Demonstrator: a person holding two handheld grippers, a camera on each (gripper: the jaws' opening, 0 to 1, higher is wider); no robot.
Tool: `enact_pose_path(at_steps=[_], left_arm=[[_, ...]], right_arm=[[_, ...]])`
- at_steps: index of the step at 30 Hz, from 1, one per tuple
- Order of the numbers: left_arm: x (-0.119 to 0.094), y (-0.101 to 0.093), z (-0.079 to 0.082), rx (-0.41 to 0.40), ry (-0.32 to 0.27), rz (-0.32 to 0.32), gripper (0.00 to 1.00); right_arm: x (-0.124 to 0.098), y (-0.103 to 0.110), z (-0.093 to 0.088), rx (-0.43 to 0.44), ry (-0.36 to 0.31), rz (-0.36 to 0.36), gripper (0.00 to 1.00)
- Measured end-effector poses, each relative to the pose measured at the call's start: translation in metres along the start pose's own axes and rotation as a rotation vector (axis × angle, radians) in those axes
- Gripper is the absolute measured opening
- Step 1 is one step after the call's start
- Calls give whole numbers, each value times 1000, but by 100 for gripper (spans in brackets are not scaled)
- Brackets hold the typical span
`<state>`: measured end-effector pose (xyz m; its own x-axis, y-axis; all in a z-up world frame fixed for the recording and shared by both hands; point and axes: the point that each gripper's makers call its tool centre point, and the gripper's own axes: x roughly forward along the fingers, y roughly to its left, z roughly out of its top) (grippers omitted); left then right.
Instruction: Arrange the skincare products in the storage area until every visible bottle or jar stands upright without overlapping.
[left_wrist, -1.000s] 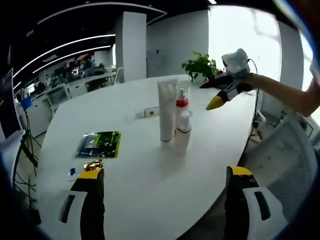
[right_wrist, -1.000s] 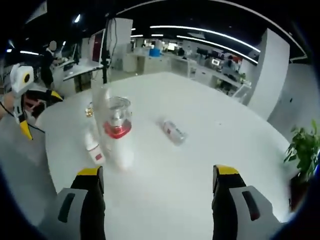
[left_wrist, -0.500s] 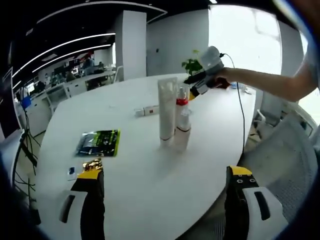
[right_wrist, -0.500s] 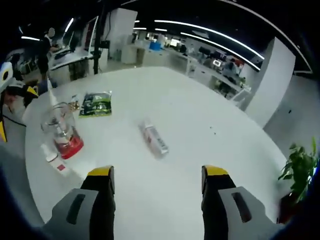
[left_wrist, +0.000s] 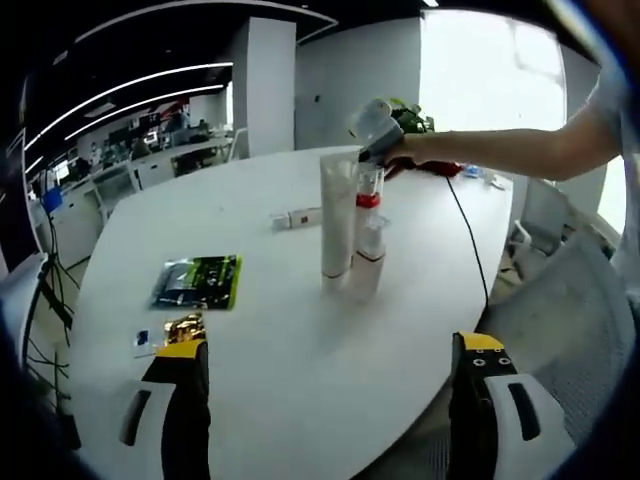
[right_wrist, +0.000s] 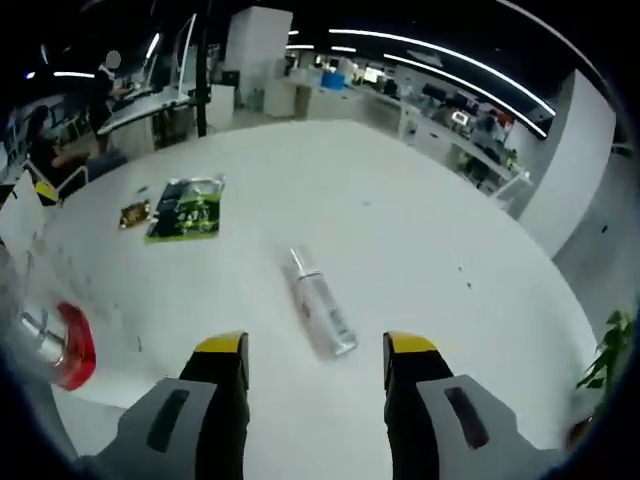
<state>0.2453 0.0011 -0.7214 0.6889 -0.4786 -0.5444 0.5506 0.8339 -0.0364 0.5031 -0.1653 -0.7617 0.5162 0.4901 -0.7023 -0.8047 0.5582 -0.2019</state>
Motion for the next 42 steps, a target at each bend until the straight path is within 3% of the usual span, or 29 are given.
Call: enact_pose_path(at_steps=[6,20,27,35,42], left_arm=[[-1,4,-1,-10,0,10,98],[-4,11,-4,-36,-2,30,97],[-3,11,-6,-35,9,30,97],[-4,14,-6,-45,6,40,97],[-4,16,-8,-37,16,49,97]], right_arm=[[23,6,6,-49,40,59,58],[68,-1,-7,-3,161,154,60],[75,5,-21,25,213,194,56],[81,-5,-18,37,183,194,52],[72,11,-19,7,176,212,33]])
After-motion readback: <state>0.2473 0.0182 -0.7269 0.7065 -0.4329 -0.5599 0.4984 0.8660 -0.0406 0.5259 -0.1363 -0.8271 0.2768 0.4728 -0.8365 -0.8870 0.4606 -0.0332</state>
